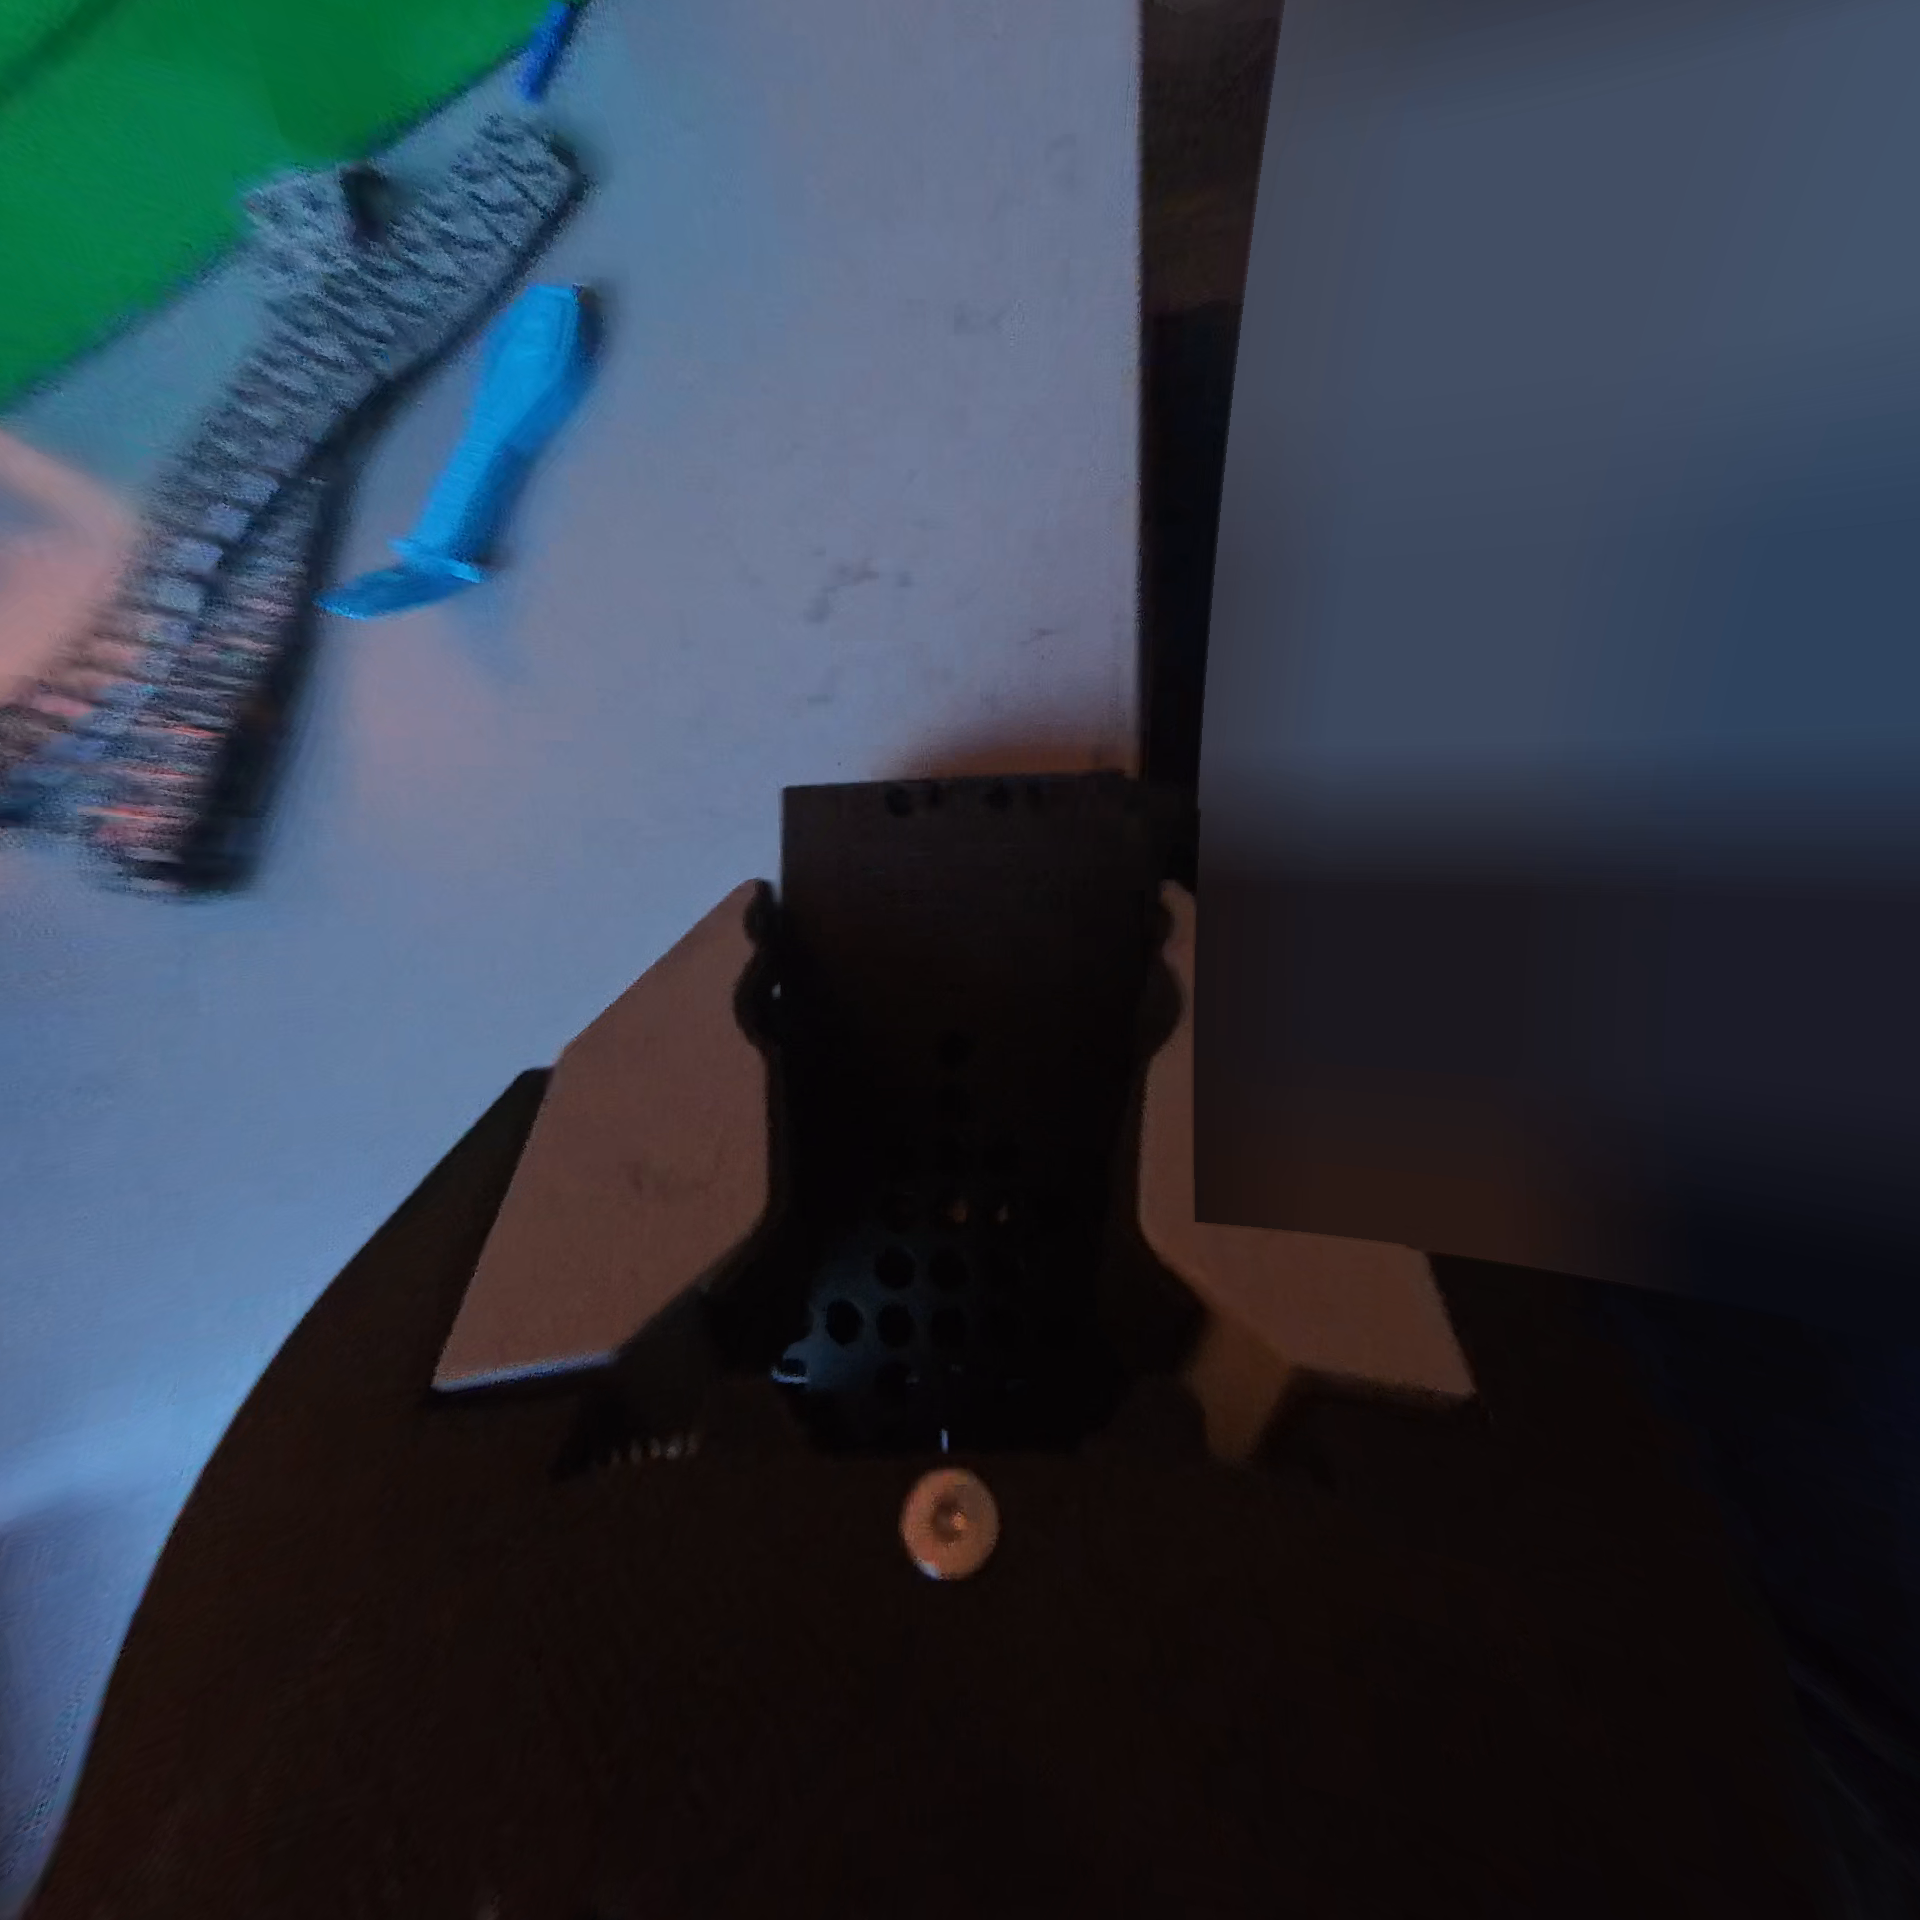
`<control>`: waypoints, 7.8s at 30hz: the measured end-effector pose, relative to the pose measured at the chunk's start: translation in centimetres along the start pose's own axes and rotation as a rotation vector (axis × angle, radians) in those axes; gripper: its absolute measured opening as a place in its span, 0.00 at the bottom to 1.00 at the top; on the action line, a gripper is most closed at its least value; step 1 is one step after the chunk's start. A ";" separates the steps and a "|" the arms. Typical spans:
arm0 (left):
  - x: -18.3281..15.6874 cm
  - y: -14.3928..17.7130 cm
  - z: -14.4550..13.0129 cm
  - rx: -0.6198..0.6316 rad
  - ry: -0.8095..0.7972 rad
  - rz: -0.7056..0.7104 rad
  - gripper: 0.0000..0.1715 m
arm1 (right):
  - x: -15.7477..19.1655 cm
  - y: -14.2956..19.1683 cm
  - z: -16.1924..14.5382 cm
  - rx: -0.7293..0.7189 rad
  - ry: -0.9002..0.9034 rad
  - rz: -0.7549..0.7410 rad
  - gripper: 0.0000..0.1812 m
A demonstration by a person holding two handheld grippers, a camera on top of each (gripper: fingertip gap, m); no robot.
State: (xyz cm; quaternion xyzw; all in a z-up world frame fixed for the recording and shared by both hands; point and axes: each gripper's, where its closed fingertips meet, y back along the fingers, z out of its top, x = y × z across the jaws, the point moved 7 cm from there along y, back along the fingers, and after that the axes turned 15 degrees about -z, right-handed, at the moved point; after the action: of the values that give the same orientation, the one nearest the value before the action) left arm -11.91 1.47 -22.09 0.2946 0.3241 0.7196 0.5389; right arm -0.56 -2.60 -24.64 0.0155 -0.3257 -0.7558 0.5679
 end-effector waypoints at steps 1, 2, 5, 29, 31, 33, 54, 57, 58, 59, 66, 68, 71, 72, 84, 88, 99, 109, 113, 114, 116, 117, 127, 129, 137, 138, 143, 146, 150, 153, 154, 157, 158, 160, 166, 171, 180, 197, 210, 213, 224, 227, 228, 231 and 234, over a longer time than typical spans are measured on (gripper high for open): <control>0.4 0.0 -0.2 -0.022 0.066 -0.071 0.41 | 1.1 -0.6 -1.3 0.050 0.074 -0.007 0.00; 0.4 0.0 -0.3 -0.019 0.063 -0.088 0.41 | 1.7 -0.9 -1.8 0.059 0.147 -0.043 0.00; -0.2 0.0 -0.4 -0.006 0.016 -0.120 0.39 | 0.0 0.5 0.7 -0.079 0.154 -0.141 0.00; 0.1 8.8 -0.3 -0.786 -0.128 -0.415 0.39 | 2.7 2.6 7.2 -0.307 0.396 -0.131 0.05; 0.1 8.9 -0.4 -0.797 -0.134 -0.424 0.39 | 2.8 2.5 7.2 -0.307 0.399 -0.127 0.05; 0.2 9.1 -0.5 -0.816 -0.134 -0.423 0.39 | 2.9 2.4 7.1 -0.304 0.400 -0.124 0.05; 3.2 9.0 -0.3 -0.867 0.129 -0.282 0.39 | 1.8 3.2 7.9 -0.364 0.484 -0.302 0.09; 3.8 8.2 0.1 -0.811 0.185 -0.196 0.39 | 1.7 4.1 9.7 -0.430 0.592 -0.450 0.09; 3.8 7.8 0.3 -0.784 0.183 -0.167 0.39 | 1.7 4.3 10.3 -0.446 0.610 -0.474 0.09; 3.7 7.5 0.5 -0.752 0.177 -0.140 0.39 | 1.7 4.3 10.8 -0.455 0.623 -0.486 0.09; 2.4 4.1 0.9 -0.428 0.077 -0.020 0.39 | 1.3 2.9 11.0 -0.395 0.655 -0.475 0.09; 2.2 3.9 1.0 -0.399 0.049 0.006 0.39 | 1.1 2.6 10.4 -0.373 0.649 -0.463 0.09; 2.5 3.6 0.6 -0.339 0.048 0.080 0.39 | 0.2 2.2 9.3 -0.325 0.618 -0.470 0.10; 2.8 3.4 0.3 -0.291 0.063 0.113 0.39 | -0.4 2.1 8.9 -0.304 0.603 -0.481 0.10; 4.9 2.3 -2.5 -0.082 0.225 0.094 0.39 | -12.3 4.4 6.7 -0.075 0.255 -0.681 0.18; 5.0 1.9 -2.7 -0.054 0.235 0.071 0.39 | -14.4 4.9 7.9 -0.039 0.309 -0.729 0.17; 5.1 1.8 -2.8 -0.061 0.259 0.042 0.39 | -18.0 1.4 9.8 0.177 0.377 -0.564 0.24; 5.2 1.9 -2.9 -0.063 0.265 0.035 0.39 | -13.0 1.6 9.8 0.249 0.363 -0.339 0.21; 5.2 1.9 -2.9 -0.063 0.266 0.034 0.39 | -12.2 0.7 9.0 0.262 0.440 -0.339 0.23; 5.2 1.9 -2.9 -0.063 0.266 0.034 0.39 | -12.1 0.5 8.7 0.268 0.459 -0.339 0.23; 5.2 1.8 -2.9 -0.063 0.266 0.034 0.39 | -12.0 0.1 8.3 0.277 0.481 -0.338 0.24; 5.2 1.9 -2.9 -0.063 0.267 0.034 0.39 | -12.0 0.1 8.2 0.269 0.482 -0.335 0.25; 5.2 1.8 -2.9 -0.063 0.266 0.034 0.39 | -11.8 0.2 8.6 0.121 0.434 -0.305 0.25; 5.2 1.8 -2.9 -0.063 0.267 0.033 0.39 | -11.9 -0.1 8.8 0.098 0.429 -0.312 0.25; 5.2 1.8 -2.9 -0.063 0.268 0.032 0.39 | -12.8 -0.9 10.0 0.074 0.312 -0.262 0.18; 5.2 1.8 -2.9 -0.063 0.268 0.032 0.39 | -13.0 -1.0 10.0 0.081 0.293 -0.252 0.14; 5.2 1.8 -2.9 -0.063 0.267 0.033 0.39 | -12.9 -1.0 9.9 0.089 0.279 -0.194 0.00; 5.2 1.8 -2.9 -0.062 0.261 0.040 0.39 | -12.9 -1.0 9.9 0.097 0.276 -0.197 0.00; 5.2 1.8 -2.9 -0.063 0.262 0.039 0.39 | -13.1 -0.8 10.0 0.071 0.269 -0.222 0.00; 5.2 1.8 -2.9 -0.062 0.259 0.042 0.39 | -13.3 -0.7 10.1 0.057 0.254 -0.235 0.00; 5.2 1.8 -2.9 -0.062 0.259 0.041 0.39 | -13.4 -0.6 10.2 0.057 0.245 -0.234 0.00; 5.2 1.8 -2.9 -0.062 0.260 0.040 0.39 | -13.6 -0.7 10.2 0.063 0.218 -0.223 0.00; 5.2 1.8 -2.9 -0.062 0.260 0.040 0.39 | -13.6 -0.7 10.2 0.062 0.215 -0.217 0.00; 5.2 1.8 -2.9 -0.063 0.262 0.037 0.39 | -13.6 -0.6 10.3 0.058 0.208 -0.207 0.00; 5.2 1.8 -2.9 -0.063 0.263 0.035 0.39 | -14.3 -0.8 10.3 0.069 0.167 -0.251 0.00; 5.2 1.8 -2.9 -0.063 0.263 0.035 0.39 | -14.4 -0.7 10.4 0.065 0.147 -0.234 0.00; 5.5 1.6 -2.9 -0.067 0.283 0.001 0.39 | -14.7 0.5 11.0 -0.031 0.078 -0.169 0.00; 7.3 0.2 -1.3 -0.059 0.237 -0.091 0.39 | -6.3 6.0 7.5 -0.460 0.896 -0.532 0.00; 7.6 0.0 -1.2 -0.062 0.231 -0.094 0.39 | -1.9 1.8 1.5 -0.295 1.558 -0.703 0.00; 7.6 0.0 -1.2 -0.062 0.229 -0.092 0.39 | -2.0 1.6 1.9 -0.292 1.527 -0.697 0.00; 7.6 0.0 -1.2 -0.063 0.233 -0.096 0.39 | -2.6 1.6 2.0 -0.297 1.472 -0.689 0.00; 7.6 0.0 -1.2 -0.063 0.234 -0.097 0.39 | -2.8 1.4 1.7 -0.279 1.478 -0.683 0.00; 7.6 0.0 -1.2 -0.063 0.234 -0.097 0.39 | -2.8 1.3 1.6 -0.275 1.478 -0.682 0.00; 7.6 0.0 -1.2 -0.064 0.235 -0.099 0.39 | -2.9 1.2 1.6 -0.270 1.472 -0.681 0.00; 7.6 0.0 -1.2 -0.064 0.236 -0.100 0.39 | -3.1 1.1 1.5 -0.255 1.471 -0.677 0.00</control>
State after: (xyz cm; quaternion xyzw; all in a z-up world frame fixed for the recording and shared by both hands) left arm -14.74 8.64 -22.28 0.1740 0.3765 0.7314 0.5414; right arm 0.85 0.62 -23.98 0.5400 0.2410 -0.7140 0.3748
